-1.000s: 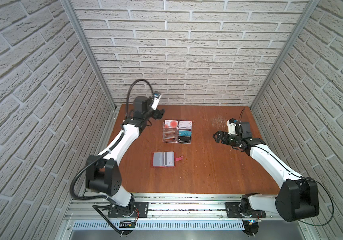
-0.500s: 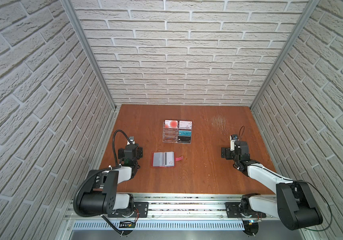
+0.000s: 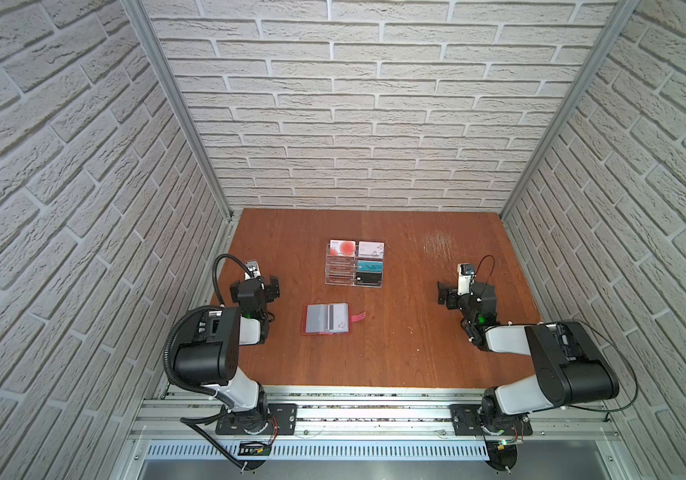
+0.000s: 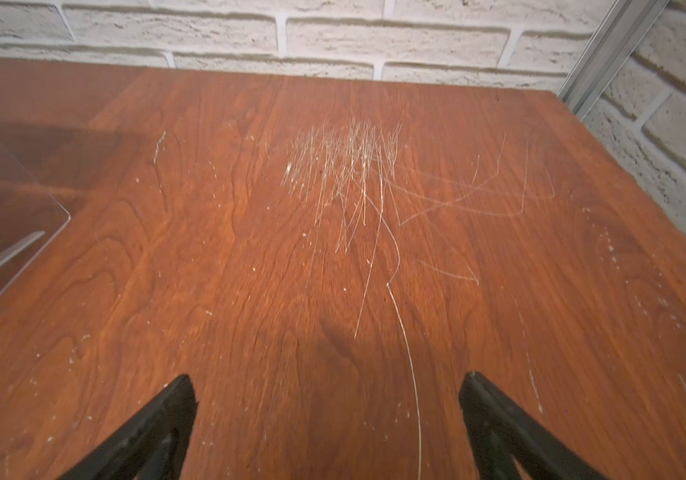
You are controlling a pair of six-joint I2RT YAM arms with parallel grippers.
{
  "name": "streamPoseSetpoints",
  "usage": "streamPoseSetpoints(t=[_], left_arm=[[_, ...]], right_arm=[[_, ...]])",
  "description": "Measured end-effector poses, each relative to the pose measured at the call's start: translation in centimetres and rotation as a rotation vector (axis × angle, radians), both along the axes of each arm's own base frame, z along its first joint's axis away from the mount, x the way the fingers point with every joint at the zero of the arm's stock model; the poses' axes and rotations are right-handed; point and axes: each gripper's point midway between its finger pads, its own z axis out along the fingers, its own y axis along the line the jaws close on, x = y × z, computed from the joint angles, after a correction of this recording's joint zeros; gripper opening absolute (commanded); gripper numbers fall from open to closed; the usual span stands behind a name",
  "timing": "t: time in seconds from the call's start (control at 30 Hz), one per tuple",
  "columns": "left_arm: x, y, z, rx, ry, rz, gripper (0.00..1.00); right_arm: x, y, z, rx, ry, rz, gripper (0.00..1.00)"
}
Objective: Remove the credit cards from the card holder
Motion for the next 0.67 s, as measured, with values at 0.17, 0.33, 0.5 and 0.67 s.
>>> streamPoseSetpoints(t=[0.17, 0.33, 0.5, 0.67], left_arm=[[0.0, -0.8, -0.2, 0.005, 0.01, -0.015, 0.98], [0.0, -1.3, -0.2, 0.013, 0.008, -0.024, 0.98], [-0.1, -1.1, -0.5, 0.006, 0.021, -0.025, 0.98], [-0.1, -1.0, -0.5, 0.004, 0.022, -0.025, 0.98]], right_arm=[[0.1, 0.2, 0.2, 0.005, -0.006, 0.009, 1.0], [0.1, 0.3, 0.0, 0.008, 0.002, 0.019, 1.0], [0.0, 0.4, -0.2, 0.01, 0.015, 0.023, 1.0], [0.2, 0.4, 0.0, 0.011, 0.01, 0.025, 1.0]])
